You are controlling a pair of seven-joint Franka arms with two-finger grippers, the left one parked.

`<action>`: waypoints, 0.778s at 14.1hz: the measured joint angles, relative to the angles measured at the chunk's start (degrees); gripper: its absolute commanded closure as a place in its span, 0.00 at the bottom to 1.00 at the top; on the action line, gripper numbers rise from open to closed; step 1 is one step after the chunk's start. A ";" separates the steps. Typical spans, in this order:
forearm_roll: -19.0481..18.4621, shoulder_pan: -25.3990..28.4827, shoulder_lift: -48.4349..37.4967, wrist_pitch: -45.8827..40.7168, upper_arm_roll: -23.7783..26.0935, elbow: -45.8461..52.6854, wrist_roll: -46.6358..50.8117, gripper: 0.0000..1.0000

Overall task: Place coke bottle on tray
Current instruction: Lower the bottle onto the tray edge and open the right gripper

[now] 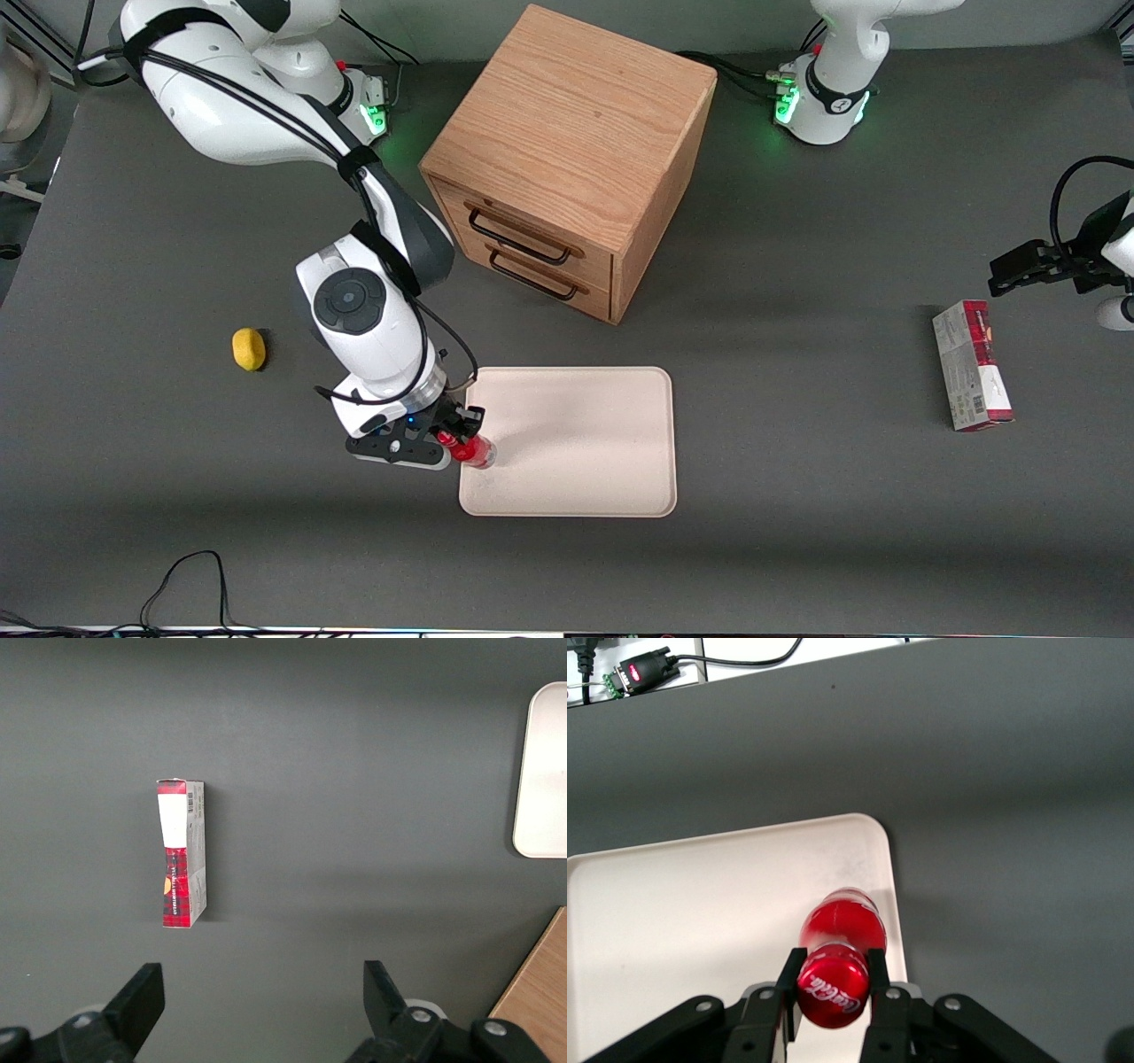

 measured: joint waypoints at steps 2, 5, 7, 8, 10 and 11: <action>0.00 0.00 0.88 1.88 -0.75 -0.01 -0.83 1.00; -0.02 0.07 3.01 4.98 -0.97 -0.03 -0.93 1.00; -0.04 0.15 3.84 5.46 -0.98 -0.02 -0.93 0.82; -0.06 0.16 4.04 5.75 -0.99 -0.02 -0.93 0.31; -0.06 0.17 4.04 6.15 -1.06 0.01 -0.93 0.00; -0.06 0.19 4.04 6.25 -1.17 0.06 -0.93 0.00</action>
